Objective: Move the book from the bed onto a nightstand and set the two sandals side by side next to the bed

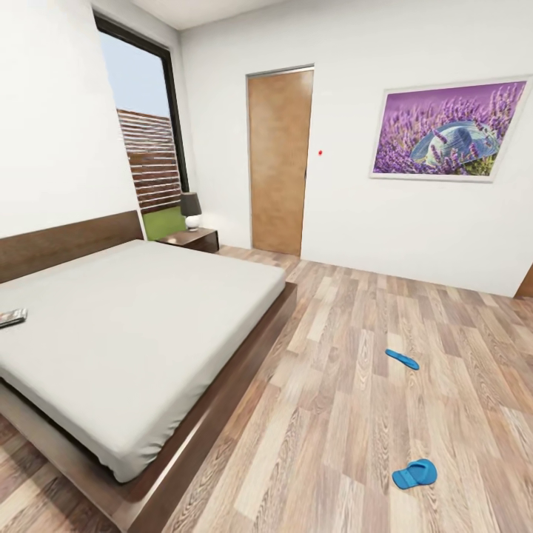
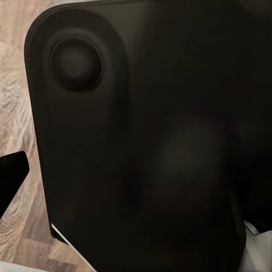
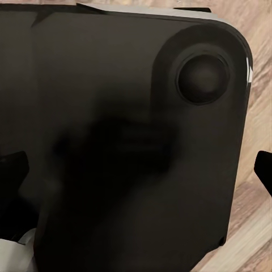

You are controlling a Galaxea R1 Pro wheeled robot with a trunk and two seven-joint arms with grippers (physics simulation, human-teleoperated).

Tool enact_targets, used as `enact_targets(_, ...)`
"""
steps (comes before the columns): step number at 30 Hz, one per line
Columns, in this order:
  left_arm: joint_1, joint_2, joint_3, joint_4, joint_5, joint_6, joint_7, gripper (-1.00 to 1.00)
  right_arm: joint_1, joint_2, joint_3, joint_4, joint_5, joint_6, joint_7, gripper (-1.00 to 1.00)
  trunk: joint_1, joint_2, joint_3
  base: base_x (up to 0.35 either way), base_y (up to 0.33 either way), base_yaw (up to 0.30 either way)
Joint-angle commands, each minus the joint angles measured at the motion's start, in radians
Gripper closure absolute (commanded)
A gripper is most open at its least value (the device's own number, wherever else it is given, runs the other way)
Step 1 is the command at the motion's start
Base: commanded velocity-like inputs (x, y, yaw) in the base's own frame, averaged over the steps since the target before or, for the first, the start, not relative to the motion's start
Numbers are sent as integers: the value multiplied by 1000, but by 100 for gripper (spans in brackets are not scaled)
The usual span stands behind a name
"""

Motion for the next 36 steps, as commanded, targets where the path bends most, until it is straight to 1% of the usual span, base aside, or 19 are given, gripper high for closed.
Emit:
enact_targets(1,-1,0,-1,1,0,-4,0,-100,0,0,0,0,1,-2,0,-100,0,0,-1,139,17,0)
enact_targets(13,-1,-3,0,1,-1,-5,0,-100,0,1,1,0,1,-3,0,-100,0,0,-1,183,77,0)
enact_targets(27,-1,-6,-1,1,-2,-9,0,-100,0,2,1,0,2,-3,0,-100,0,0,-1,66,26,0)
enact_targets(36,-1,-9,-1,1,-2,-11,0,-100,0,2,1,0,2,-3,0,-100,0,0,-1,211,15,0)
